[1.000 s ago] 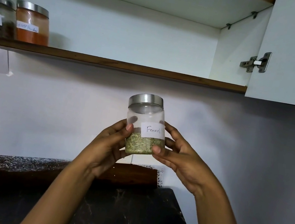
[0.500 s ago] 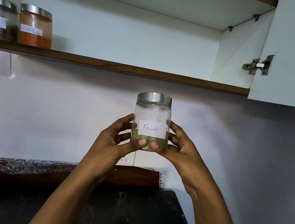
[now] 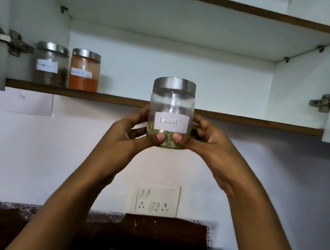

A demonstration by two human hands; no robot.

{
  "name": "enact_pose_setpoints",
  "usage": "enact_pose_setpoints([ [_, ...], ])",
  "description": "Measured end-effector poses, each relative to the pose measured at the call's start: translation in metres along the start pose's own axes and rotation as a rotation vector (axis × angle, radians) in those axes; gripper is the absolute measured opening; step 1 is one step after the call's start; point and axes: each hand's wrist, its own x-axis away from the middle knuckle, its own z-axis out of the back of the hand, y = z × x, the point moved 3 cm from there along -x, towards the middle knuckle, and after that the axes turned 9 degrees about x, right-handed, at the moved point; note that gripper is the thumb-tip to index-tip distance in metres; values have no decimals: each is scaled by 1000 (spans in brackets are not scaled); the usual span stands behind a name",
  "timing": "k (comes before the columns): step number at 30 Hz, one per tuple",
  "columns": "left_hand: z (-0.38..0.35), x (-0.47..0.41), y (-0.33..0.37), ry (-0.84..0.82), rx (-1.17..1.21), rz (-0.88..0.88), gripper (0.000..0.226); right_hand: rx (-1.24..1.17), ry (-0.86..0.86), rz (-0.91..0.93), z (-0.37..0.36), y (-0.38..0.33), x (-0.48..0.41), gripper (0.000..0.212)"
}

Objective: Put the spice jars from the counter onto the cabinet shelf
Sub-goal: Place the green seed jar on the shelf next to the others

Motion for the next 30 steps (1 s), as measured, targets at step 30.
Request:
enact_pose_setpoints([
  [30,156,-174,7,141,-927,166,44,408,-48,-150,-110,-22,-225,48],
])
